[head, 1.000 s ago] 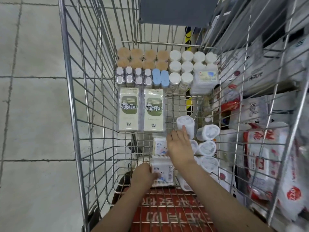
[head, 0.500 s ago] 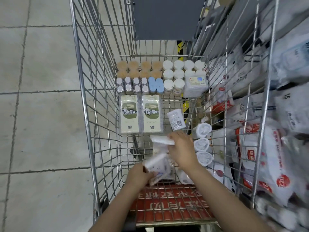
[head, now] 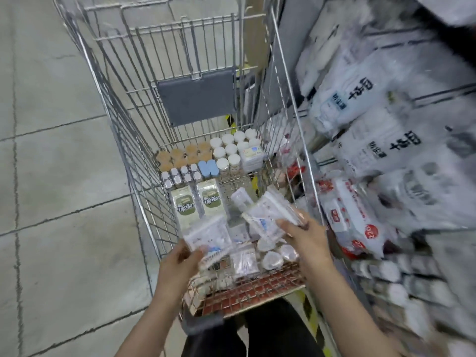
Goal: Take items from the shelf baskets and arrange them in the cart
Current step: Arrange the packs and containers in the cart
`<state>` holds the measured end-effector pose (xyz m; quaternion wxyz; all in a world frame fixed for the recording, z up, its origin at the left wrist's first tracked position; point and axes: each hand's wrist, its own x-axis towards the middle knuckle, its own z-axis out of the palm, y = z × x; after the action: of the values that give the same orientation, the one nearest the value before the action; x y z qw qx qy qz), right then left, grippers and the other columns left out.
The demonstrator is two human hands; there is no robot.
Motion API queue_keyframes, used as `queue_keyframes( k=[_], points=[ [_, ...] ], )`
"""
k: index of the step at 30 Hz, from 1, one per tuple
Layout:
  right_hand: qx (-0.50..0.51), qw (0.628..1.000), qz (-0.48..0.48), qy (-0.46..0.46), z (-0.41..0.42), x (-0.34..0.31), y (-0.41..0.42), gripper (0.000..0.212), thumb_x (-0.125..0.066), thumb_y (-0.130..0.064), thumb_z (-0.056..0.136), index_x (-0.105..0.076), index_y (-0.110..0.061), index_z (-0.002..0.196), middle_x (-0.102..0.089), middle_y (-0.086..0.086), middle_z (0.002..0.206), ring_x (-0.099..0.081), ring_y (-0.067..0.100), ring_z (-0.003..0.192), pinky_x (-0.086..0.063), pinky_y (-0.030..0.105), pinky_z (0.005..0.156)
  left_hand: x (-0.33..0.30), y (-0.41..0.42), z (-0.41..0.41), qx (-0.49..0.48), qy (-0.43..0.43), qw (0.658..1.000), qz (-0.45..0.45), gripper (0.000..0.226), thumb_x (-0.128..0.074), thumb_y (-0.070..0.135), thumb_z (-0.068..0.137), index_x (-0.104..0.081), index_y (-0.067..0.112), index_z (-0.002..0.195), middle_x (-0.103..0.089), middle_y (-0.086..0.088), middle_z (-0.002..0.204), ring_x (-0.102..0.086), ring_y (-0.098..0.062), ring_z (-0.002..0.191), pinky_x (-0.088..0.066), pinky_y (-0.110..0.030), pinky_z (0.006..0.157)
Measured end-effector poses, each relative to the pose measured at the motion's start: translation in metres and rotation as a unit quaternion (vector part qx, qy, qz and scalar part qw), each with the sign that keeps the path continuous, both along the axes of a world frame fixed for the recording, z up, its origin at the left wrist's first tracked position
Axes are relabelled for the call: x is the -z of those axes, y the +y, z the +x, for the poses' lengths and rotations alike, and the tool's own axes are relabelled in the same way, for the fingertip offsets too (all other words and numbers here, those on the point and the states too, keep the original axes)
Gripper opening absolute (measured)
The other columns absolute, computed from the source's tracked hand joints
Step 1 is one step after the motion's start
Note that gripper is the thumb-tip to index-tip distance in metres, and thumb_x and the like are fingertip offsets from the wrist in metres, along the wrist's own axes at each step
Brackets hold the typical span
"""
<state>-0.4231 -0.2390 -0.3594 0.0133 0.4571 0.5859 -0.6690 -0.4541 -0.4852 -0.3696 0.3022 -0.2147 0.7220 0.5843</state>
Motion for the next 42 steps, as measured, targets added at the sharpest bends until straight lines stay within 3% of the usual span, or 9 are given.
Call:
queue_keyframes(
  k=[5,9,15,19,23,28,33,38,42],
  points=[
    [0.150,0.978,-0.134,0.061,0.058,-0.059,-0.001,0.046,-0.075,-0.013,0.072,-0.063,-0.003,0.115,-0.068,0.021,0.112,-0.063,0.041,0.107,-0.045,0.060,0.097,-0.047,0.000,-0.020,0.044,0.022,0.998,0.036,0.016,-0.068,0.032,0.084,-0.069,0.020,0.095,-0.075,0.000,0.089,-0.068,-0.022,0.088,-0.054,-0.036,0.079],
    [0.245,0.948,-0.161,0.124,0.120,-0.099,0.006,0.044,-0.070,-0.015,0.072,-0.062,-0.002,0.114,-0.070,0.018,0.109,-0.068,0.034,0.099,-0.055,0.050,0.086,-0.080,0.022,-0.021,0.121,0.040,0.991,0.045,0.009,-0.068,0.031,0.082,-0.063,0.023,0.083,-0.072,0.013,0.068,-0.064,-0.013,0.078,-0.051,-0.031,0.072],
    [0.339,0.921,-0.130,0.143,0.216,-0.135,0.014,0.049,-0.068,-0.027,0.074,-0.062,-0.008,0.118,-0.071,0.014,0.109,-0.069,0.029,0.099,-0.055,0.044,0.086,-0.120,0.083,0.003,0.255,0.033,0.963,0.079,0.053,-0.072,0.052,0.066,-0.068,0.018,0.107,-0.071,-0.005,0.103,-0.064,-0.024,0.101,-0.052,-0.038,0.084],
    [0.424,0.881,-0.148,0.147,0.278,-0.145,0.017,0.049,-0.063,-0.025,0.086,-0.052,-0.003,0.128,-0.068,0.016,0.116,-0.067,0.033,0.103,-0.054,0.049,0.088,-0.142,0.138,0.049,0.319,0.042,0.941,0.106,0.031,-0.072,0.044,0.075,-0.070,0.024,0.099,-0.067,-0.002,0.113,-0.061,-0.020,0.104,-0.047,-0.033,0.077],
    [0.467,0.855,-0.159,0.160,0.360,-0.162,0.018,0.026,-0.053,-0.009,0.094,-0.054,0.005,0.116,-0.072,0.020,0.101,-0.073,0.030,0.081,-0.058,0.038,0.056,-0.169,0.183,0.127,0.381,0.030,0.913,0.143,0.014,-0.072,0.035,0.076,-0.075,0.021,0.075,-0.074,-0.008,0.097,-0.067,-0.019,0.083,-0.046,-0.035,0.069],
    [0.521,0.817,-0.131,0.207,0.480,-0.187,0.013,0.036,-0.047,0.000,0.092,-0.046,0.005,0.128,-0.068,0.021,0.112,-0.070,0.034,0.093,-0.060,0.042,0.066,-0.197,0.214,0.245,0.456,-0.007,0.870,0.187,0.040,-0.075,0.053,0.049,-0.074,0.020,0.072,-0.073,-0.009,0.089,-0.067,-0.020,0.076,-0.049,-0.030,0.060],
    [0.543,0.809,-0.058,0.218,0.572,-0.212,0.003,0.023,-0.047,-0.002,0.094,-0.059,-0.005,0.114,-0.073,0.015,0.101,-0.071,0.032,0.087,-0.060,0.039,0.057,-0.211,0.229,0.346,0.517,-0.052,0.825,0.222,0.045,-0.076,0.048,0.057,-0.075,0.016,0.089,-0.073,-0.009,0.103,-0.070,-0.025,0.096,-0.050,-0.040,0.083],
    [0.534,0.813,-0.030,0.228,0.628,-0.231,-0.006,0.036,-0.060,-0.014,0.082,-0.061,-0.004,0.116,-0.071,0.019,0.105,-0.071,0.029,0.085,-0.058,0.033,0.058,-0.225,0.238,0.405,0.542,-0.025,0.805,0.239,0.045,-0.067,0.039,0.071,-0.067,0.004,0.100,-0.073,-0.012,0.098,-0.071,-0.020,0.082,-0.051,-0.028,0.068],
    [0.527,0.811,-0.019,0.252,0.652,-0.243,0.000,0.044,-0.062,-0.019,0.076,-0.062,-0.006,0.117,-0.070,0.019,0.108,-0.069,0.033,0.097,-0.057,0.043,0.073,-0.246,0.249,0.423,0.559,0.015,0.796,0.230,0.042,-0.066,0.040,0.075,-0.067,0.002,0.093,-0.073,-0.013,0.096,-0.068,-0.029,0.095,-0.048,-0.040,0.091]
  ],
)
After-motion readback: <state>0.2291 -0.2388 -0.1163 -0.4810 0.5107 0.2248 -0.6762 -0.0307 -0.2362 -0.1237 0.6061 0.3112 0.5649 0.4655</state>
